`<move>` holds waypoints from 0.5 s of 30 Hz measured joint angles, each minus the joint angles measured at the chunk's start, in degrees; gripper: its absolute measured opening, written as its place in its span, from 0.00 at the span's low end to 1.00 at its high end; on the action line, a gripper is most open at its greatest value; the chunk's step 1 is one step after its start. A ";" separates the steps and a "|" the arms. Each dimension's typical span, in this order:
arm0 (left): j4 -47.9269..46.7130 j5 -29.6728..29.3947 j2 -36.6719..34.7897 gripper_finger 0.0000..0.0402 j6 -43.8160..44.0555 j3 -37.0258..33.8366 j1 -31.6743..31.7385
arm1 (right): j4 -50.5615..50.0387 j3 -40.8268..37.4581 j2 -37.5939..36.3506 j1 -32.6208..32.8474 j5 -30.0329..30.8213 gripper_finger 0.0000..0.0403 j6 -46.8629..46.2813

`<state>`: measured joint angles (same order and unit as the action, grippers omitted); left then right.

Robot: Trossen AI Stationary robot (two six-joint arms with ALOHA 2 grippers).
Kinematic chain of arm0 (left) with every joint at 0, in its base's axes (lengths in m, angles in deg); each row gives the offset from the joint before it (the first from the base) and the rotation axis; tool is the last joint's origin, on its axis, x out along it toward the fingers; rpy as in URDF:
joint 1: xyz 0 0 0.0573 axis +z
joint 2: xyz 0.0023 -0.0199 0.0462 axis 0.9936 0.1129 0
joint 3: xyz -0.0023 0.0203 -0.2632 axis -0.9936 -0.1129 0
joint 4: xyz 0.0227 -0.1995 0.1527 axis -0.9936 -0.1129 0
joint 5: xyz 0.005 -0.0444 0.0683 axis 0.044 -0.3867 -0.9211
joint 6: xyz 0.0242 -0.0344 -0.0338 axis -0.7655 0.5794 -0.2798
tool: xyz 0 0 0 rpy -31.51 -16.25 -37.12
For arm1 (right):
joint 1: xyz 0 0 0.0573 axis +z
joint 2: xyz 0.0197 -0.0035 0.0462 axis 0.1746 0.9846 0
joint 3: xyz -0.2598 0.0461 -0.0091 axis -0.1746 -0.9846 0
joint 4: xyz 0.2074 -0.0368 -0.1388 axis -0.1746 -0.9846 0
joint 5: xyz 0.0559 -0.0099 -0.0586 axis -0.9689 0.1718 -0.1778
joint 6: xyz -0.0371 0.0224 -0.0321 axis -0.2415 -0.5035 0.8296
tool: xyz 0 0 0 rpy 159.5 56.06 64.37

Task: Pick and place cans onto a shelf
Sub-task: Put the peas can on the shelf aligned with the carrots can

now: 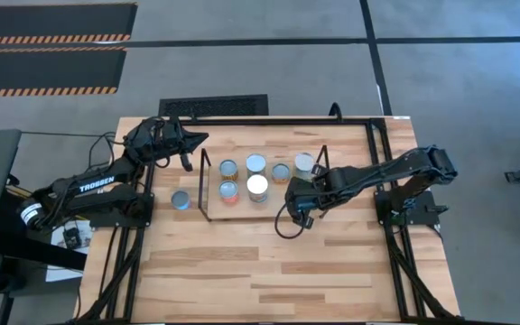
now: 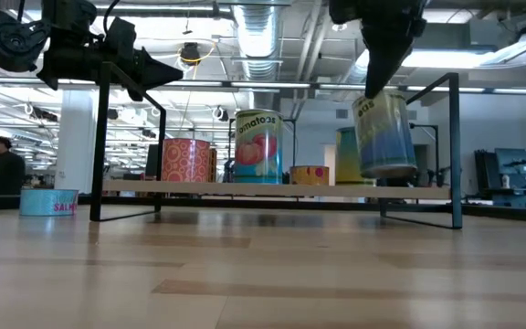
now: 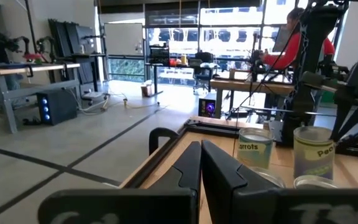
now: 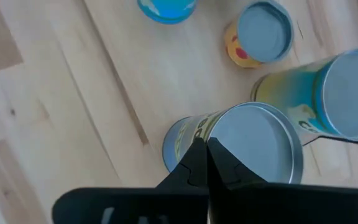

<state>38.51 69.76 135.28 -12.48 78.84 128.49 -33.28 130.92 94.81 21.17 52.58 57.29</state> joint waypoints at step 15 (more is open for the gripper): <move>-0.11 0.00 0.00 0.00 0.00 0.00 0.00 | 0.49 -0.63 0.24 -2.33 4.08 0.01 -2.81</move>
<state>38.40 69.76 135.28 -12.48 78.84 128.49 -32.79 130.29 95.05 18.84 56.66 54.48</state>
